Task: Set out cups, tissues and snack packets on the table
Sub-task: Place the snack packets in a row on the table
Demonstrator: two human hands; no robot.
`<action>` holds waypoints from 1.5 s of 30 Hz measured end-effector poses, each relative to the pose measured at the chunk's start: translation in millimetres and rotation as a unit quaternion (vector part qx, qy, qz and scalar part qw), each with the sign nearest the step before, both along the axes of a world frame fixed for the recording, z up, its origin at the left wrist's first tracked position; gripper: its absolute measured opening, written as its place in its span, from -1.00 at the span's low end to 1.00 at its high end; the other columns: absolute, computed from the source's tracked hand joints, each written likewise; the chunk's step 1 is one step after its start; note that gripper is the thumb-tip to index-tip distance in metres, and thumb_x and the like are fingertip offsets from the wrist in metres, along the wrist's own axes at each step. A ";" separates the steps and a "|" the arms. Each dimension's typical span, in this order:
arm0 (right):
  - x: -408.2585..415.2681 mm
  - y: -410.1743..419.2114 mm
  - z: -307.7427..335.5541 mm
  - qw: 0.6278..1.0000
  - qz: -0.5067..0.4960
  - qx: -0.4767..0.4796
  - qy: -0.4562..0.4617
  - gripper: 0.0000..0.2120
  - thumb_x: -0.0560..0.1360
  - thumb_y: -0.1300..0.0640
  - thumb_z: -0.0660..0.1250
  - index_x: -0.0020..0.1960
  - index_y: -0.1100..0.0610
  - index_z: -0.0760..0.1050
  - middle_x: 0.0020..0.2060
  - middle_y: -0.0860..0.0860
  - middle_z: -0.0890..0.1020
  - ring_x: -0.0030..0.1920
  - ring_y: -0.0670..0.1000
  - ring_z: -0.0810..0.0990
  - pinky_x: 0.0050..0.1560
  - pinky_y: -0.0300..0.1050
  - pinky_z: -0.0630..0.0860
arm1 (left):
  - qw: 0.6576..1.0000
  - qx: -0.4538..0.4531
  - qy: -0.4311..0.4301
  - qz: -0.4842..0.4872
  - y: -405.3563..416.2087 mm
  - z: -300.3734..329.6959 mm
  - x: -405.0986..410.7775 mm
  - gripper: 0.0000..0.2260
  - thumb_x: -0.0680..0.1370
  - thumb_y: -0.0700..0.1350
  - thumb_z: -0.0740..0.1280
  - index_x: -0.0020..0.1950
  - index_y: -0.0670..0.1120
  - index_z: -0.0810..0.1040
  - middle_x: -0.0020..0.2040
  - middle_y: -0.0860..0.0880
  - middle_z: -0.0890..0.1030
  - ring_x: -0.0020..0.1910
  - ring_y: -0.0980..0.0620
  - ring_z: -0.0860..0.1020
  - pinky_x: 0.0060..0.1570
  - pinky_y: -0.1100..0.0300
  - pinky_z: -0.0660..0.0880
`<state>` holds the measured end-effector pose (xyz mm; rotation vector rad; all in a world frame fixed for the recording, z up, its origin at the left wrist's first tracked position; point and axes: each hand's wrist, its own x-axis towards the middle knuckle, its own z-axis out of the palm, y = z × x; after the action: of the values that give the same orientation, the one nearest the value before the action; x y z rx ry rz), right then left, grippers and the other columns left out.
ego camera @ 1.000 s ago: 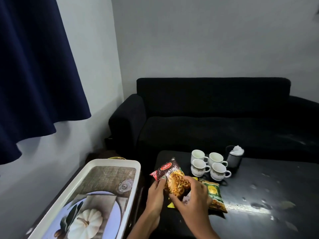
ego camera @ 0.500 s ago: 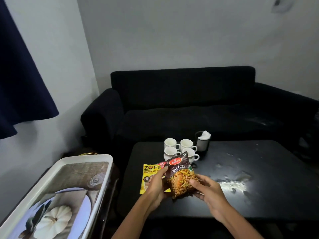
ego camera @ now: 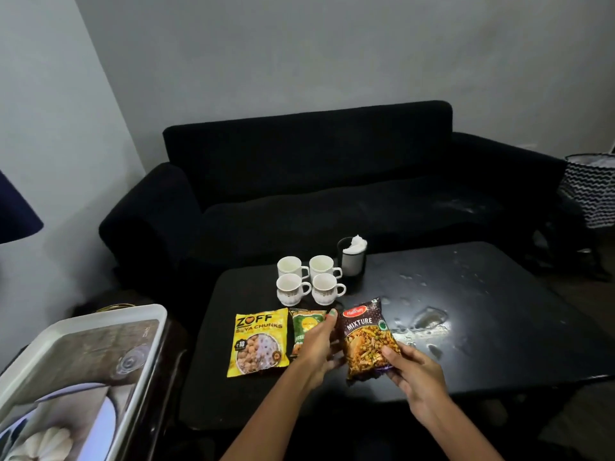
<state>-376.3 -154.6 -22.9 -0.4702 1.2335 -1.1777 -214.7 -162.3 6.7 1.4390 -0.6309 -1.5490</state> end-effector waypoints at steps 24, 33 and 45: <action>3.8 -27.1 -52.7 0.888 0.030 -0.037 0.457 -0.71 0.41 0.10 0.45 0.06 0.16 0.48 0.07 0.14 0.56 0.04 0.14 0.54 0.04 0.03 0.50 | 0.948 -0.008 -0.310 0.074 -2.3 -73.8 -42.9 -0.79 0.50 -0.34 0.35 -0.01 -0.04 0.58 -0.04 -0.01 0.66 -0.05 0.10 0.60 -0.08 0.34 0.47; 18.6 -10.2 -66.1 0.709 0.195 -0.216 0.642 -0.60 0.57 0.02 0.17 0.40 -0.02 0.31 0.46 -0.04 0.26 0.48 0.01 0.16 0.44 0.03 0.10 | 0.749 -0.171 -0.640 0.023 2.8 -76.8 -6.9 -0.66 0.54 -0.11 0.29 0.31 0.08 0.47 0.35 0.06 0.47 0.37 0.03 0.35 0.26 0.14 0.32; 43.8 -46.9 -75.5 0.627 0.287 -0.214 0.692 -0.39 0.53 0.00 0.14 0.52 -0.06 -0.02 0.55 -0.04 -0.10 0.54 0.03 -0.22 0.48 0.10 -0.20 | 0.690 -0.102 -0.694 -0.179 -2.9 -103.3 49.7 -0.37 0.62 0.14 0.04 0.43 0.15 -0.42 0.52 0.07 -0.35 0.55 0.00 -0.24 0.50 -0.01 -0.15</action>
<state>-332.4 -201.5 -98.3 -2.2564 1.7676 -0.3332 -165.0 -165.1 -96.7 2.2264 -1.9635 -0.2469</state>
